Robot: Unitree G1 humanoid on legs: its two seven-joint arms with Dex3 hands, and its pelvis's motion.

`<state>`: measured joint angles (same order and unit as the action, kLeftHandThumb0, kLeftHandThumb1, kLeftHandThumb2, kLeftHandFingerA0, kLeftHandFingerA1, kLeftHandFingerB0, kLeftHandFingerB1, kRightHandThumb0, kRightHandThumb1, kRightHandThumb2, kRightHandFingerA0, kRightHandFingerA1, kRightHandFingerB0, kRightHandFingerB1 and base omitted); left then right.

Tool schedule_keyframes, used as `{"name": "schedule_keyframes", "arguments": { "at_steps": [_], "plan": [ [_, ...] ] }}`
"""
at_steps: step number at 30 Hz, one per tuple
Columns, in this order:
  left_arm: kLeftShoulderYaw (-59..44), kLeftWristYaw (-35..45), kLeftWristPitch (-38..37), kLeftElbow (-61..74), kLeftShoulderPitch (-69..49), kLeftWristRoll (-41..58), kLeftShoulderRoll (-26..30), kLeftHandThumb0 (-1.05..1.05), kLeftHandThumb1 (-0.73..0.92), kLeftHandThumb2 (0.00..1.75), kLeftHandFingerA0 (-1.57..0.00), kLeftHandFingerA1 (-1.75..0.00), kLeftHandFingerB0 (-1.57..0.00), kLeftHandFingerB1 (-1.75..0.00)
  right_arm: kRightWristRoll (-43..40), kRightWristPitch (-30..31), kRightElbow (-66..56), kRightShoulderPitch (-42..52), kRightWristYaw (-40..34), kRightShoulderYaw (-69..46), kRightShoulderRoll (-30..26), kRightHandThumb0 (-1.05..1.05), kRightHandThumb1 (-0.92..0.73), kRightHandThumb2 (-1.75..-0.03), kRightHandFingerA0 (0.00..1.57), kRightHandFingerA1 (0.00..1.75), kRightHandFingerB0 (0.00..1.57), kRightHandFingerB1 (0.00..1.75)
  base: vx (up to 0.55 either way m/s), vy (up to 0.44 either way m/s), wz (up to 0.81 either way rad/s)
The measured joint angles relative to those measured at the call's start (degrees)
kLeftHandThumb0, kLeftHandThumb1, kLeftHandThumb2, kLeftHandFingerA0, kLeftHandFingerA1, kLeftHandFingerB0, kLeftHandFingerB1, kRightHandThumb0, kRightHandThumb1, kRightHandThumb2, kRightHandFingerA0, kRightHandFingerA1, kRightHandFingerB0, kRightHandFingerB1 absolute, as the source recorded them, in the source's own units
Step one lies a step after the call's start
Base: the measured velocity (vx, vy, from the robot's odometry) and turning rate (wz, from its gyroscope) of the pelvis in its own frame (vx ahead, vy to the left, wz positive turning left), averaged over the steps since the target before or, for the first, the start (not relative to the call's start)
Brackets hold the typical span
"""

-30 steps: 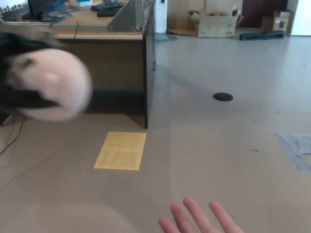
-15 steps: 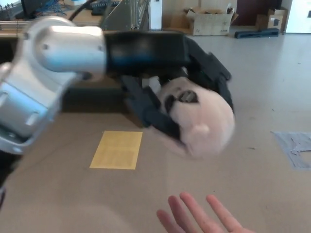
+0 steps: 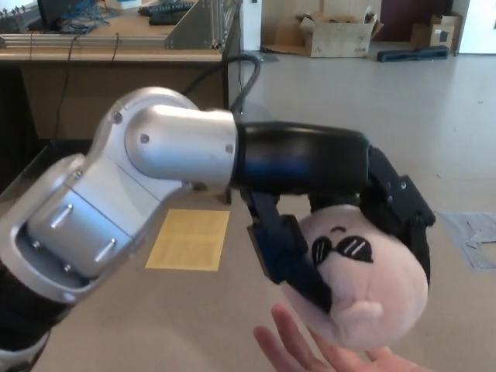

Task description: The robot extends its left hand to pick up an emotional support dumpling from the palm of a person and brings its hand down by its side. Then it extends its arm again to hand the dumpling back to the person.

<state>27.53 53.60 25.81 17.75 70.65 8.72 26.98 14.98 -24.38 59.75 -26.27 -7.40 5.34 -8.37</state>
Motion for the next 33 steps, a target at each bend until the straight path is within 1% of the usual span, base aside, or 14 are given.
{"name": "schedule_keyframes", "arguments": {
  "at_steps": [5,6,7,9,10,11,18,26,27,28,30,31,32,33],
  "plan": [
    [1.0,0.4,0.0,1.3,-3.0,-1.1,0.2,-0.09,0.68,0.61,-1.04,-0.8,-0.96,-0.55,0.1,-2.9,0.5,0.0,0.7,0.6,0.0,-0.41,-0.62,-0.59,0.68,0.66,0.65,0.45,0.0,0.0,0.0],
    [1.0,0.5,0.0,1.6,-3.1,-1.3,0.2,-0.3,0.6,0.59,-0.84,-0.59,-0.67,-0.42,0.2,-3.9,0.7,0.0,0.7,0.6,0.0,-0.52,-0.63,-0.59,0.56,0.53,0.54,0.38,0.0,0.0,0.0],
    [1.1,0.6,0.0,1.7,-3.1,-1.4,0.3,-0.3,0.6,0.59,-0.84,-0.59,-0.67,-0.42,0.3,-4.3,0.8,0.0,0.6,0.7,-0.1,-0.52,-0.63,-0.59,0.56,0.53,0.54,0.38,0.0,0.0,0.0],
    [1.4,0.9,-0.5,2.1,-3.3,-2.3,0.9,-0.64,0.4,0.77,-0.02,-0.26,-0.04,-0.19,0.4,-4.8,1.0,-0.2,0.6,1.0,-0.1,-0.33,-0.67,-0.59,0.73,0.49,0.6,0.43,0.0,0.0,0.0],
    [2.2,1.5,-0.9,2.1,-3.1,-3.2,1.7,-0.77,0.45,0.84,0.0,-0.02,0.0,0.0,0.6,-4.6,1.2,-0.5,0.5,1.2,-0.2,-0.34,-0.66,-0.58,0.75,0.5,0.66,0.44,0.0,0.0,0.0],
    [3.0,2.2,-1.1,2.0,-2.5,-3.6,2.4,-0.94,0.44,0.62,0.0,0.0,0.0,0.0,0.7,-4.4,1.6,-0.8,0.4,1.3,-0.2,-0.38,-0.65,-0.6,0.76,0.52,0.7,0.46,0.0,0.0,0.0],
    [6.2,6.8,-2.5,1.3,1.3,-6.9,4.9,-1.0,0.51,0.57,0.0,0.0,0.0,0.0,1.1,-3.8,2.6,-1.7,-0.2,1.6,-0.3,-0.38,-0.65,-0.58,0.74,0.48,0.64,0.43,0.0,0.0,0.0],
    [6.2,9.4,-2.6,0.9,1.9,-9.1,5.2,-1.05,0.44,0.72,0.0,-0.01,0.0,-0.02,1.7,-2.8,2.7,-2.4,-0.6,2.3,-0.7,-0.39,-0.63,-0.59,0.72,0.49,0.6,0.43,0.0,0.0,0.0],
    [6.2,9.6,-2.6,0.8,1.9,-9.4,5.2,-0.74,0.38,0.88,0.0,0.0,0.0,-0.03,1.7,-2.7,2.7,-2.4,-0.6,2.3,-0.7,-0.39,-0.63,-0.59,0.72,0.49,0.6,0.43,0.0,0.0,0.0],
    [6.1,9.9,-2.6,0.5,2.1,-9.7,5.1,-1.05,0.57,0.58,0.0,0.0,0.0,0.0,1.7,-2.6,2.7,-2.4,-0.6,2.3,-0.7,-0.43,-0.63,-0.6,0.7,0.48,0.57,0.42,0.0,0.0,0.0],
    [5.8,10.3,-2.6,-0.1,2.5,-10.0,5.0,-1.05,0.57,0.59,0.0,0.0,0.0,0.0,2.0,-2.2,2.8,-2.5,-0.8,2.6,-0.8,-0.39,-0.62,-0.6,0.71,0.47,0.62,0.44,0.0,0.0,0.0],
    [5.4,10.4,-2.6,-0.4,2.8,-10.1,4.9,-1.05,0.55,0.58,0.0,0.0,0.0,0.0,2.2,-2.1,3.3,-2.8,-1.0,2.9,-0.8,-0.35,-0.52,-0.9,0.66,0.65,0.56,0.6,0.0,0.0,0.0],
    [4.8,10.4,-2.6,-0.7,3.0,-10.2,4.7,-1.03,0.52,0.57,0.0,0.0,0.0,0.0,2.5,-1.8,3.7,-3.0,-1.2,3.1,-0.9,-0.35,-0.63,-0.59,0.74,0.47,0.65,0.44,0.0,0.0,0.0],
    [4.1,10.5,-2.6,-0.9,3.1,-10.2,4.5,-1.04,0.47,0.7,0.0,0.0,0.0,0.0,2.6,-1.7,3.8,-3.0,-1.3,3.3,-1.0,-0.3,-0.64,-0.59,0.77,0.49,0.67,0.45,0.0,0.0,0.0]
  ]
}}
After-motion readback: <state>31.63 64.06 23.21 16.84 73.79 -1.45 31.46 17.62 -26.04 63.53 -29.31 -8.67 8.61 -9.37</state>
